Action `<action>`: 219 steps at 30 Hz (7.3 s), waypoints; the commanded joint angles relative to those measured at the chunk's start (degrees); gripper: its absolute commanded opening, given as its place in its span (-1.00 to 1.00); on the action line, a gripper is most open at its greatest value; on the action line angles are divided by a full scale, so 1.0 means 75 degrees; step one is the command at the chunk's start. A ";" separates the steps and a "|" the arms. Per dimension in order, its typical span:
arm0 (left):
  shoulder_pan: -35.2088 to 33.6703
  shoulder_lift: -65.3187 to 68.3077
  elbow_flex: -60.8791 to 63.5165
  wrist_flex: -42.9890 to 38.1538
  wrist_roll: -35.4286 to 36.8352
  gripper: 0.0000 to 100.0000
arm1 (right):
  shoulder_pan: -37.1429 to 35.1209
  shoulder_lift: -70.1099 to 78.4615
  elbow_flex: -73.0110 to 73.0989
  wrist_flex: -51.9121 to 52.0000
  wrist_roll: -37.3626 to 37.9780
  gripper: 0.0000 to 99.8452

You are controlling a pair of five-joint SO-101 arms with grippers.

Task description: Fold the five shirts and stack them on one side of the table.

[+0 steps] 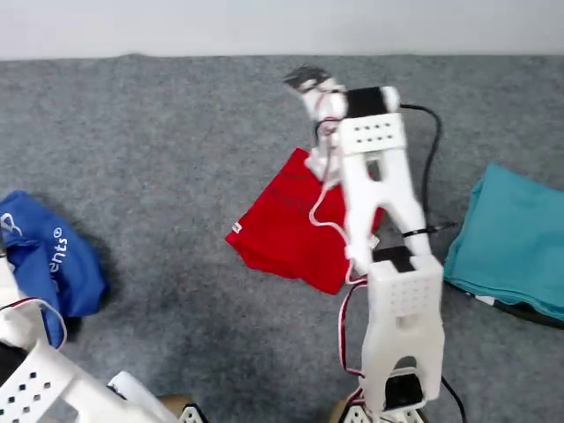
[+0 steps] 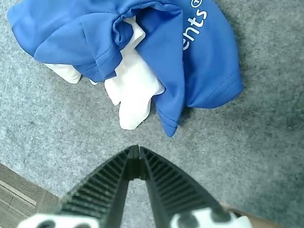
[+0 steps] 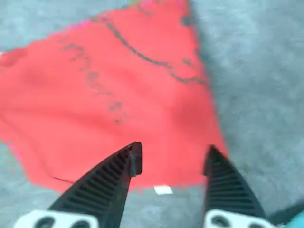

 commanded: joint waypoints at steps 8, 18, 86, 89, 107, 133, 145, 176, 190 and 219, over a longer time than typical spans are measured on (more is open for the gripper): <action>0.0047 -0.0082 -0.0041 -0.0117 -0.0023 -0.99 | -0.1987 0.0393 0.0211 0.0299 -0.0117 -0.98; 0.0047 -0.0082 -0.0018 -0.0117 -0.0023 -0.99 | -0.3335 0.1811 -0.0070 -0.1002 -0.0117 -0.98; 0.0047 -0.0023 0.0111 -0.0164 -0.0574 -0.99 | -0.0428 0.1635 -0.0375 -0.0697 -0.9623 -0.07; 0.0047 -0.0023 0.0311 -0.0164 -0.0574 -0.99 | -0.0252 0.1682 -0.0375 -0.0697 -0.9623 -0.07; 0.0047 -0.0023 0.0346 -0.0328 -0.0574 -0.99 | 0.0158 0.3159 -0.0387 -0.1424 -0.9588 -0.30; 0.0059 -0.0023 0.0334 -0.0328 -0.0574 -0.99 | 0.0779 0.1541 -0.0844 0.0346 -0.6951 -0.98; 0.0000 -0.0035 -0.0064 -0.0270 -0.0832 -0.99 | 0.1553 -0.2772 0.2403 0.0334 -0.4384 -0.98; 0.0059 -0.0023 -0.0064 -0.0270 -0.0891 -0.99 | 0.5574 -0.5445 0.4044 -0.1330 -0.0293 -0.98; 0.0059 -0.0023 -0.0053 -0.0270 -0.0903 -0.99 | 0.6758 -0.3206 0.4044 -0.3522 0.0387 -0.98; 0.0504 -0.0035 0.0299 -0.0270 -0.0879 -0.99 | 0.6922 -0.2913 0.2848 -0.1999 0.0961 -0.28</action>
